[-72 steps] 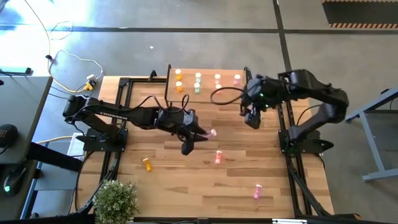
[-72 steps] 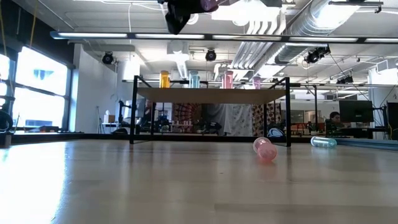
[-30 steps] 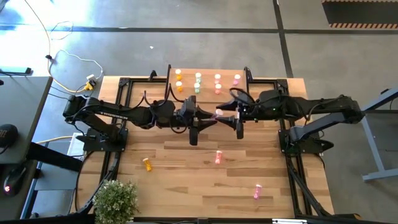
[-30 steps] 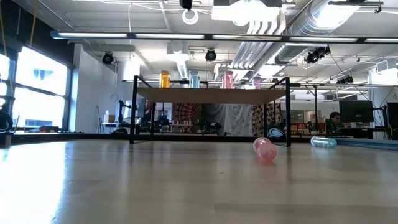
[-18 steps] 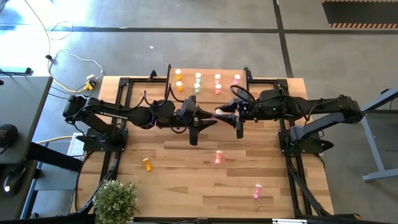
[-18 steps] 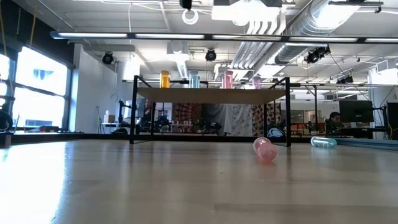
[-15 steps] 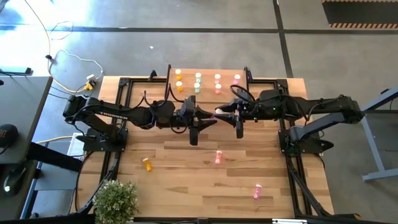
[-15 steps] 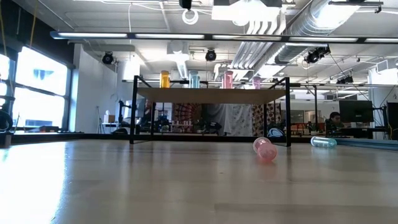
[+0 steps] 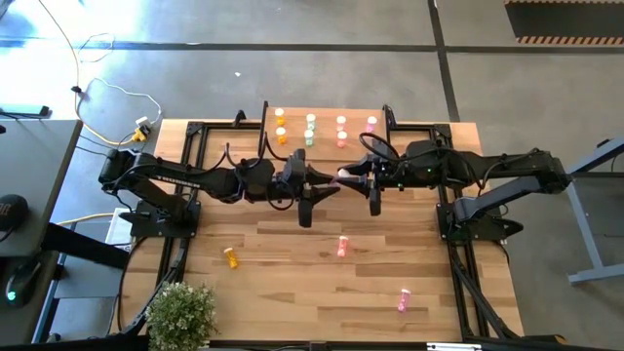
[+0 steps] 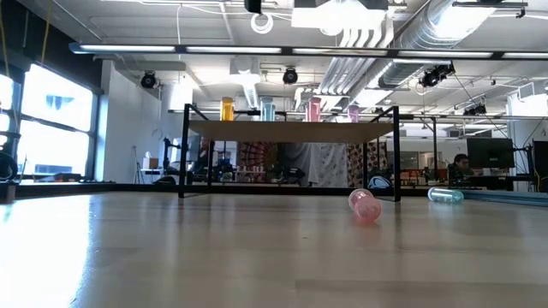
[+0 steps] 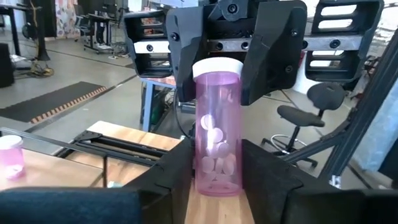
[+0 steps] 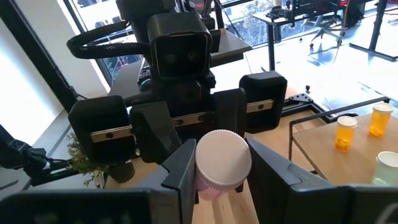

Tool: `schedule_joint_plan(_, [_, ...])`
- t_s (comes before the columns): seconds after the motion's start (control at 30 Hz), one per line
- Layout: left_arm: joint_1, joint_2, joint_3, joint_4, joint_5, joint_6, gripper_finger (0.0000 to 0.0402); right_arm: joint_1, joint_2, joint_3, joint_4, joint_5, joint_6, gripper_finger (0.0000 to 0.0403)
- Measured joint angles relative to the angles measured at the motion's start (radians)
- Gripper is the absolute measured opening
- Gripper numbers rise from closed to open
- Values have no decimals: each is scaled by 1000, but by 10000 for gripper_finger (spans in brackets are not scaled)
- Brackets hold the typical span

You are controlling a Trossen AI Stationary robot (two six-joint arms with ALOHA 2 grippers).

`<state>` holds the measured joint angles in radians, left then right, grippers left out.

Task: Pick and place medicine bottles onto shelf by color
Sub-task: Put the top purple pill bottle on the shelf aligned with the purple pill bottle

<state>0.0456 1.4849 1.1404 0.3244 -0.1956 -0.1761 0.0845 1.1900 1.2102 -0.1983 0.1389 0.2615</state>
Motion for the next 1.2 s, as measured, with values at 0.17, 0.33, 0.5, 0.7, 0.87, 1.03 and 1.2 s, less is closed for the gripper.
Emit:
schedule_joint_plan(0.17, [1,0,0,0,-23,5,168,-5,0,0,-6,5,0,105])
schedule_joint_plan(0.33, [1,0,0,-39,-95,5,220,-35,-7,0,-26,8,0,104])
schedule_joint_plan(0.5, [9,0,0,-68,-141,5,244,-87,-71,0,-114,69,-20,104])
schedule_joint_plan(0.7, [36,0,0,-68,-133,5,242,-172,-191,0,-208,120,-104,104])
schedule_joint_plan(0.87, [60,0,0,-68,-132,4,243,-257,-265,0,-306,150,-166,104])
schedule_joint_plan(1.03, [77,0,0,-68,-130,4,243,-367,-283,-95,-309,148,-183,104])
schedule_joint_plan(1.2, [90,0,0,-67,-130,-4,243,-465,-271,-270,-214,45,-156,104])
